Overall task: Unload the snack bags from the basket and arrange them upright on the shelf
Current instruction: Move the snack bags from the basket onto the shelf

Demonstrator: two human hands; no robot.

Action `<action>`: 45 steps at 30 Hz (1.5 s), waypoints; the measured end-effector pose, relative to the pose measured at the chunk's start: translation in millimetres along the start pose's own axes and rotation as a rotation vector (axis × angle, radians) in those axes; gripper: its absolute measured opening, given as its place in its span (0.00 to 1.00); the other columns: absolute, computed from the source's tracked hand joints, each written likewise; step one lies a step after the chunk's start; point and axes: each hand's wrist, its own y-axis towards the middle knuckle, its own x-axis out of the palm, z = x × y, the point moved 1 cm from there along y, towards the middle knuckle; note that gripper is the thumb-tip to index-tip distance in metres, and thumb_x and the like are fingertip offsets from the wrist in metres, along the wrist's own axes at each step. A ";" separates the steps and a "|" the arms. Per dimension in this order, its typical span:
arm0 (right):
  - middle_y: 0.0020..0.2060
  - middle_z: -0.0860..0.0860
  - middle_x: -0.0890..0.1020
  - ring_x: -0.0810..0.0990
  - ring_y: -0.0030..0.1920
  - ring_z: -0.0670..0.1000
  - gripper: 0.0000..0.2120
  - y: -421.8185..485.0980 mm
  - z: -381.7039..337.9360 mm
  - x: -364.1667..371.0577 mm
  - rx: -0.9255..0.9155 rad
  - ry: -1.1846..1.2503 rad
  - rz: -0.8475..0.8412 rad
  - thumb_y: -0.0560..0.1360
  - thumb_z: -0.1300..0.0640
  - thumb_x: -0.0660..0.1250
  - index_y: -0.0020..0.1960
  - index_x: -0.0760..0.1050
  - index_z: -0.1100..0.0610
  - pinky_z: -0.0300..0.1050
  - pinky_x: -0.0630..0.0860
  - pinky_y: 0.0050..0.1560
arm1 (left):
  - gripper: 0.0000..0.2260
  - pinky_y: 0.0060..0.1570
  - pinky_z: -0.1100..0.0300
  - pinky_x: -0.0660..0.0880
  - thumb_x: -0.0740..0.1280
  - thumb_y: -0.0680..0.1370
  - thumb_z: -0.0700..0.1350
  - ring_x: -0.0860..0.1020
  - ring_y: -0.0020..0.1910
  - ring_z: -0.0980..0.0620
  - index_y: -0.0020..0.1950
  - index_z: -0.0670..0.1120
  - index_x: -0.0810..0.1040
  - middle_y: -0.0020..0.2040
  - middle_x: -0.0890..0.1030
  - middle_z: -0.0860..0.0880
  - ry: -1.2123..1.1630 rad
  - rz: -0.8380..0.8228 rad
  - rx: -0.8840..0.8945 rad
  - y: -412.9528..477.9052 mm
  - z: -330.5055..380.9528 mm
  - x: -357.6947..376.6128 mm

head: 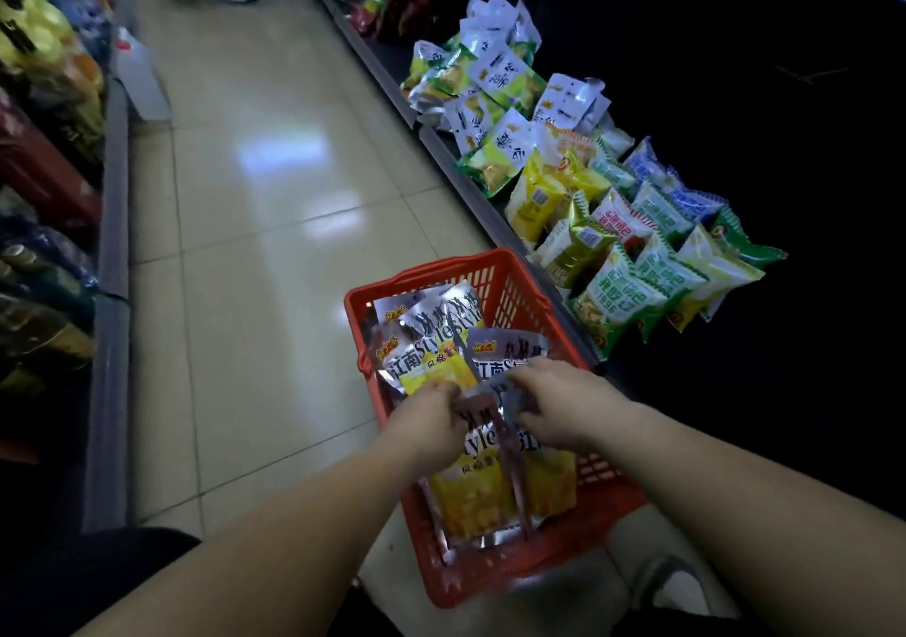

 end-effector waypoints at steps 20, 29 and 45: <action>0.75 0.49 0.67 0.61 0.77 0.55 0.05 46.2 2.3 14.2 -0.250 0.105 0.127 0.76 0.54 0.69 0.47 0.75 0.44 0.57 0.53 0.79 | 0.12 0.38 0.46 0.84 0.75 0.75 0.40 0.86 0.38 0.44 0.55 0.52 0.80 0.42 0.87 0.45 -0.529 -0.017 -0.011 56.0 -0.6 8.0; 0.43 0.48 0.79 0.78 0.44 0.54 0.15 54.3 0.0 11.4 -0.160 0.174 0.202 0.76 0.53 0.70 0.52 0.63 0.47 0.50 0.70 0.38 | 0.07 0.53 0.51 0.83 0.69 0.79 0.35 0.86 0.48 0.48 0.55 0.42 0.83 0.47 0.87 0.45 -0.772 -0.017 -0.012 50.7 10.9 -25.2; 0.60 0.47 0.75 0.73 0.63 0.54 0.06 105.4 20.6 23.4 -0.028 0.200 0.229 0.76 0.55 0.68 0.52 0.79 0.50 0.48 0.75 0.54 | 0.25 0.67 0.47 0.73 0.68 0.78 0.50 0.70 0.70 0.43 0.73 0.65 0.67 0.72 0.69 0.45 0.106 0.012 -0.103 140.3 -59.4 -48.7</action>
